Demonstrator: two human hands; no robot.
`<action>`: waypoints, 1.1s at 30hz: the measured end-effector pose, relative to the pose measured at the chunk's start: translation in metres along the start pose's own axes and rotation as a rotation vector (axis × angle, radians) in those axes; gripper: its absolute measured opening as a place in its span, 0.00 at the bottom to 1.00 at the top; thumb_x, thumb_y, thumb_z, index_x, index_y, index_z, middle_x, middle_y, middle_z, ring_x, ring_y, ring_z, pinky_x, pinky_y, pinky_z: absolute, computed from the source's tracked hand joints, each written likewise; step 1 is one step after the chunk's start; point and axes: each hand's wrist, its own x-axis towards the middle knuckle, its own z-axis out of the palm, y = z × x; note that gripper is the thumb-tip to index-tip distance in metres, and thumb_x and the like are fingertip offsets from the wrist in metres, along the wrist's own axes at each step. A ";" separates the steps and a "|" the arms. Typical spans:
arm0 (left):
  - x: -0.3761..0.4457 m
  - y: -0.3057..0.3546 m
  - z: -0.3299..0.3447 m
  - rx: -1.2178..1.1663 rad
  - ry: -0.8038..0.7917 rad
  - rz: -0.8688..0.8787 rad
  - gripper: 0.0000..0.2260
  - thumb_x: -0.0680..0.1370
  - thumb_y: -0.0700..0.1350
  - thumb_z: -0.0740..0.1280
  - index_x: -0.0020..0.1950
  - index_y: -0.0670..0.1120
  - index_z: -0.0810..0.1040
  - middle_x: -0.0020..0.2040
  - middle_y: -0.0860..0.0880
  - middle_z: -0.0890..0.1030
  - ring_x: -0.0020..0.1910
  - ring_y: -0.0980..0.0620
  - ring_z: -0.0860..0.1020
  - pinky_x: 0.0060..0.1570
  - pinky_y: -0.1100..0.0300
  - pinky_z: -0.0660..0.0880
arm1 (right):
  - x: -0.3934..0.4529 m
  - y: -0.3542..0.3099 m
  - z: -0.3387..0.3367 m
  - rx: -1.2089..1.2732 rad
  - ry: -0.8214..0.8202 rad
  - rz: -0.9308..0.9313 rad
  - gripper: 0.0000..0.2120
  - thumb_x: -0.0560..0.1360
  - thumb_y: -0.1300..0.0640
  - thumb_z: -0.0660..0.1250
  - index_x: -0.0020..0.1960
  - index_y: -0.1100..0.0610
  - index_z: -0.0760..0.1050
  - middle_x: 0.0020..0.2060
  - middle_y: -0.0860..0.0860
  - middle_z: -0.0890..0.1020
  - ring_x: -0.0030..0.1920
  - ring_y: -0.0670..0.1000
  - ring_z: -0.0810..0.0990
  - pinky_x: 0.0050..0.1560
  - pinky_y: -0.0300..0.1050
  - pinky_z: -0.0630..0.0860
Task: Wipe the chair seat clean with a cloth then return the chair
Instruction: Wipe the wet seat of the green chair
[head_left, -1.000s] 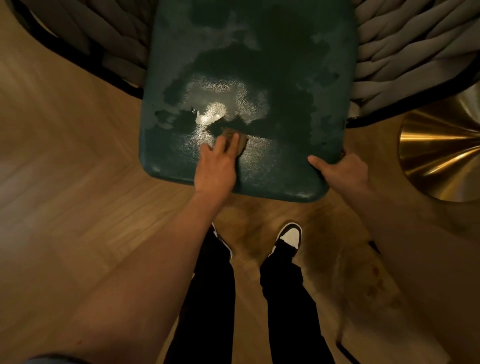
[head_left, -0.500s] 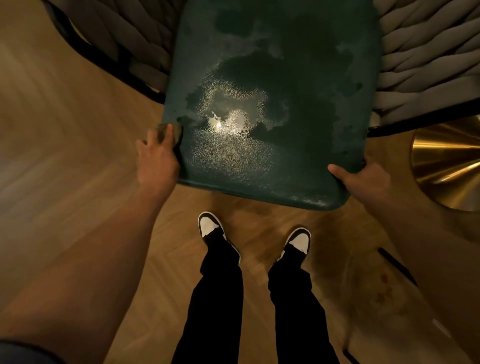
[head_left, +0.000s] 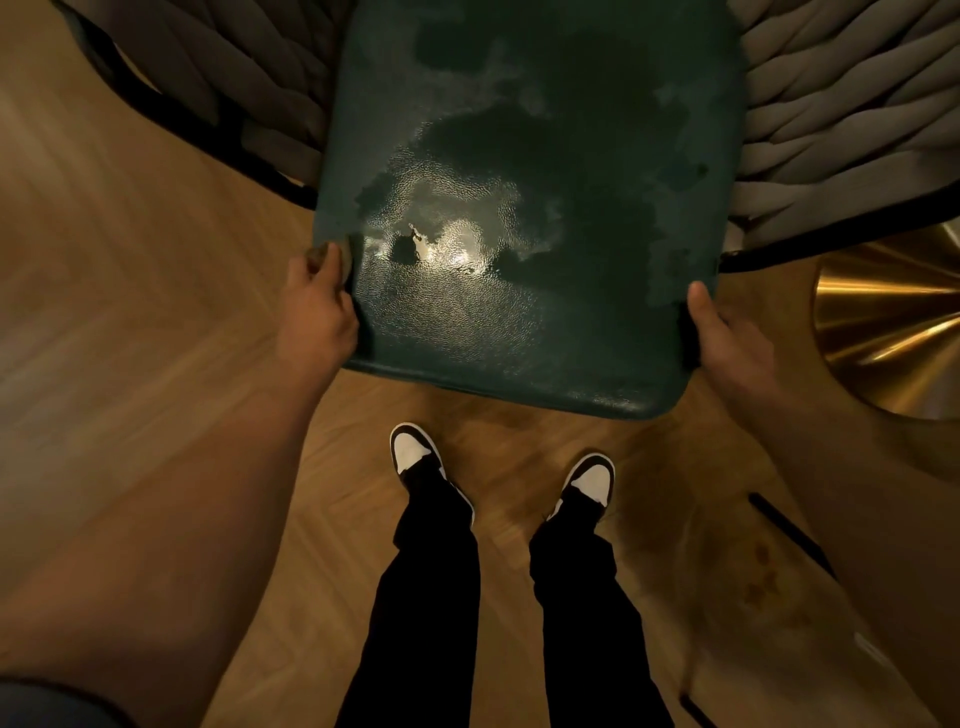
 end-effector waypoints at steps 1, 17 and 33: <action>-0.002 0.007 0.003 0.017 -0.008 0.024 0.24 0.76 0.39 0.56 0.73 0.41 0.68 0.66 0.35 0.68 0.62 0.36 0.70 0.65 0.50 0.69 | -0.001 0.001 -0.001 0.006 -0.006 0.004 0.35 0.79 0.28 0.52 0.74 0.49 0.73 0.72 0.55 0.75 0.71 0.59 0.73 0.73 0.53 0.66; -0.067 0.233 0.093 0.052 -0.231 0.188 0.27 0.80 0.40 0.58 0.79 0.44 0.57 0.71 0.42 0.63 0.60 0.39 0.68 0.60 0.50 0.69 | 0.020 0.022 -0.021 0.172 -0.082 0.082 0.59 0.52 0.09 0.44 0.63 0.46 0.81 0.59 0.52 0.84 0.59 0.55 0.83 0.65 0.59 0.77; -0.089 0.304 0.117 0.216 -0.352 0.481 0.24 0.81 0.47 0.58 0.78 0.48 0.58 0.68 0.47 0.66 0.56 0.42 0.69 0.48 0.54 0.72 | 0.025 0.026 -0.027 0.176 -0.157 0.059 0.39 0.71 0.21 0.52 0.51 0.53 0.82 0.49 0.56 0.84 0.49 0.56 0.83 0.55 0.56 0.80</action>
